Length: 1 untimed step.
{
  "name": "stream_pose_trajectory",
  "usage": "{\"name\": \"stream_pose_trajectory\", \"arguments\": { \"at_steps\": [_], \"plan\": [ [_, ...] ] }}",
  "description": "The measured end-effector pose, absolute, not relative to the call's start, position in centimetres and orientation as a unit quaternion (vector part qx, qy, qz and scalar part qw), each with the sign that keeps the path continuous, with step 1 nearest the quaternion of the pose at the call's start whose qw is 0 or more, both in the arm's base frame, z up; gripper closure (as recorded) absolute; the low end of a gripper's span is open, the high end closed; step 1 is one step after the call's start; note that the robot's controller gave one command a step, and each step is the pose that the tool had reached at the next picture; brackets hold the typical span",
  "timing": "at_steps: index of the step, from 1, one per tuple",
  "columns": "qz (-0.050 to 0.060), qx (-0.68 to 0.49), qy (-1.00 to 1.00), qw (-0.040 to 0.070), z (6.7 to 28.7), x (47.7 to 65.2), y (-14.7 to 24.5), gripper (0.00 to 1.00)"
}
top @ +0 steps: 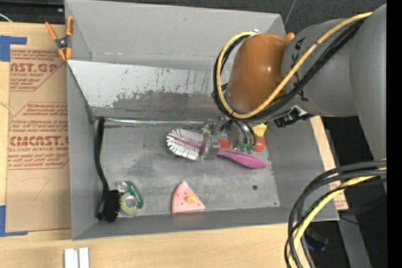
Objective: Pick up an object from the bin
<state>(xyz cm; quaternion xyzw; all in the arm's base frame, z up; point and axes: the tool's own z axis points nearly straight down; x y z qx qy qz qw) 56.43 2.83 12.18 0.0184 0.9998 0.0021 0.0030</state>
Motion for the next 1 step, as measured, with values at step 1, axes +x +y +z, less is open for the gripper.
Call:
{"name": "stream_pose_trajectory", "arguments": {
  "at_steps": [1],
  "plan": [
    [0.002,0.018,1.000,0.006,15.25,56.60,2.85,1.00]
  ]
}}
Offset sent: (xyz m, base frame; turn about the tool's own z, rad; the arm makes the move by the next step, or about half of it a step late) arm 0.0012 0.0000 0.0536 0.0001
